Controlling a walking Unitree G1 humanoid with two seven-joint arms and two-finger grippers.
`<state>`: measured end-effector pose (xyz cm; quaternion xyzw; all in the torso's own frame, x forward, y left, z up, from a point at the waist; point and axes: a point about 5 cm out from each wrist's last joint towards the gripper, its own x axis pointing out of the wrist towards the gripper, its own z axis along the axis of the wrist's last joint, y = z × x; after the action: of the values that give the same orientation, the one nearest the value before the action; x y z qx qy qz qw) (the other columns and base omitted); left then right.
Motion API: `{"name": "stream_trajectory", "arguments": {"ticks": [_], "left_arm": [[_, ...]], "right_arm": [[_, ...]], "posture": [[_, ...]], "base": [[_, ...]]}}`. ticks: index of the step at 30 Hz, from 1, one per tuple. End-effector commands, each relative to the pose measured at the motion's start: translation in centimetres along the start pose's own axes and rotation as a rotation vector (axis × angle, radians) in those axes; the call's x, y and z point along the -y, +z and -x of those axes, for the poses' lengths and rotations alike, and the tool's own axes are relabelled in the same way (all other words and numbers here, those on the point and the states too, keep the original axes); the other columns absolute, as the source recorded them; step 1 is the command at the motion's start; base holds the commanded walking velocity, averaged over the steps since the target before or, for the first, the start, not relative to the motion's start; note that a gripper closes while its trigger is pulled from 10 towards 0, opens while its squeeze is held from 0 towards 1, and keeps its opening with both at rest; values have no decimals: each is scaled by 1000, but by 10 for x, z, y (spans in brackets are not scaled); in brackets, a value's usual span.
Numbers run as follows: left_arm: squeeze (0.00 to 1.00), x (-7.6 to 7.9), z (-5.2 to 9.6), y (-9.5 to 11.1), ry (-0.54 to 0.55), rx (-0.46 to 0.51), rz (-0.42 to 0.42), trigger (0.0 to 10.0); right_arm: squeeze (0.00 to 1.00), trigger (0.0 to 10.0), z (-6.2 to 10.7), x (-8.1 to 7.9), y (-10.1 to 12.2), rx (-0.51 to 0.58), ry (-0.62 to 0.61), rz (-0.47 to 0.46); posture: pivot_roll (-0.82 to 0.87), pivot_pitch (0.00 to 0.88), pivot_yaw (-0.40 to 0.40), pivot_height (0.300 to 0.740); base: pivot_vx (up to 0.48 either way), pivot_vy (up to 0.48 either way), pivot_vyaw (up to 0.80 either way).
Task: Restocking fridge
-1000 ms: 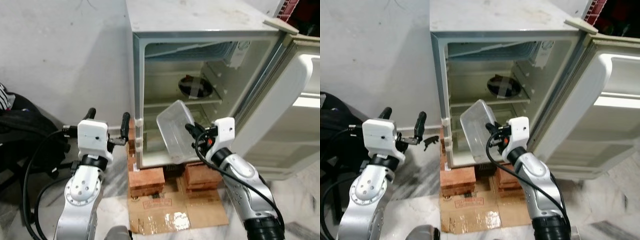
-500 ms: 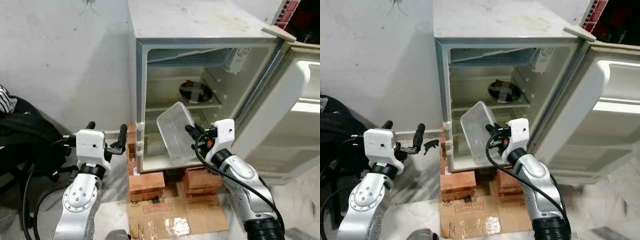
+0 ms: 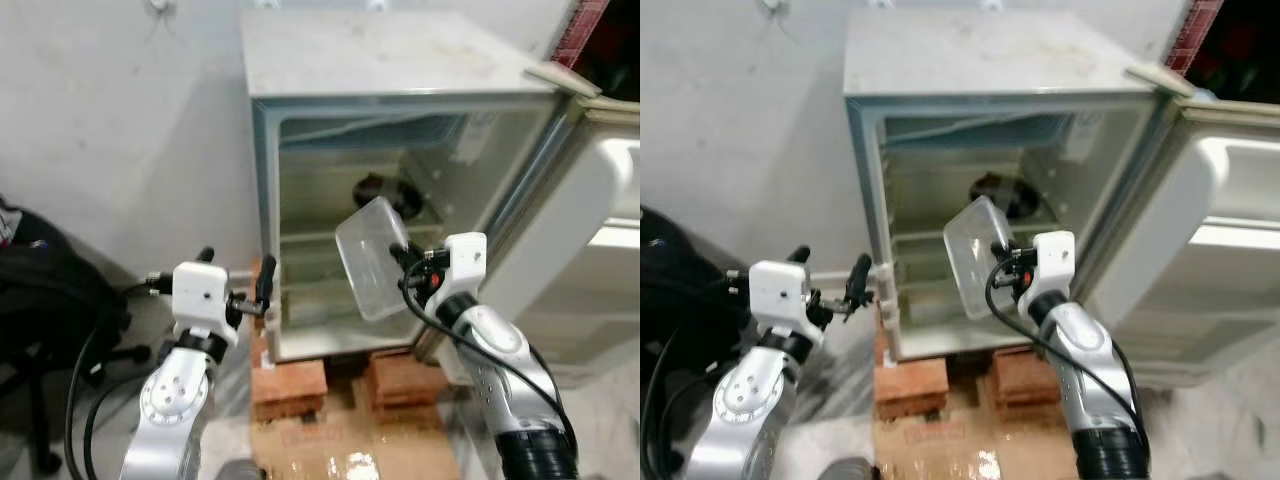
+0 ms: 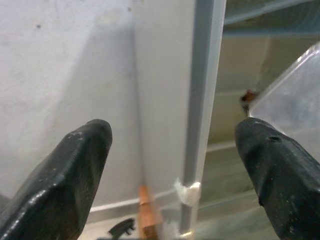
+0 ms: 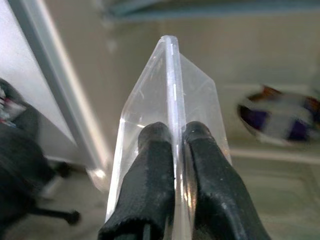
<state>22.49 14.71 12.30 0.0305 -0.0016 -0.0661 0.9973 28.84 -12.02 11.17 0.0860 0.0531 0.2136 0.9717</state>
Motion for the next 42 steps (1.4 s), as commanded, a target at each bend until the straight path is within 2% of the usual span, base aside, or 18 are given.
{"name": "stream_trajectory", "arguments": {"ticks": [1, 26, 34, 40, 42], "left_arm": [[0, 9, -2, 1, -31, 5, 16, 10000], [0, 11, 3, 0, -34, -9, 33, 10000], [0, 8, 5, -2, -14, -29, 33, 10000], [0, 1, 18, -20, 20, -142, 26, 10000], [0, -5, 26, -30, 59, -219, 27, 10000]], "right_arm": [[0, 10000, 7, 15, 1, -1, -58, 23], [0, 10000, 5, 13, -3, -16, -43, 26], [0, 10000, 6, 13, -5, -25, -41, 26], [0, 10000, 5, 12, -7, -36, -37, 25], [0, 10000, 3, 13, -8, -50, -35, 23]], "posture": [[112, 0, -66, 740], [114, 0, -65, 740], [116, 0, -67, 740], [126, 0, -68, 740], [135, 0, -70, 740]], "base": [[289, 0, 0], [380, 0, 0], [0, 0, 0], [0, 0, 0], [0, 0, 0]]}}
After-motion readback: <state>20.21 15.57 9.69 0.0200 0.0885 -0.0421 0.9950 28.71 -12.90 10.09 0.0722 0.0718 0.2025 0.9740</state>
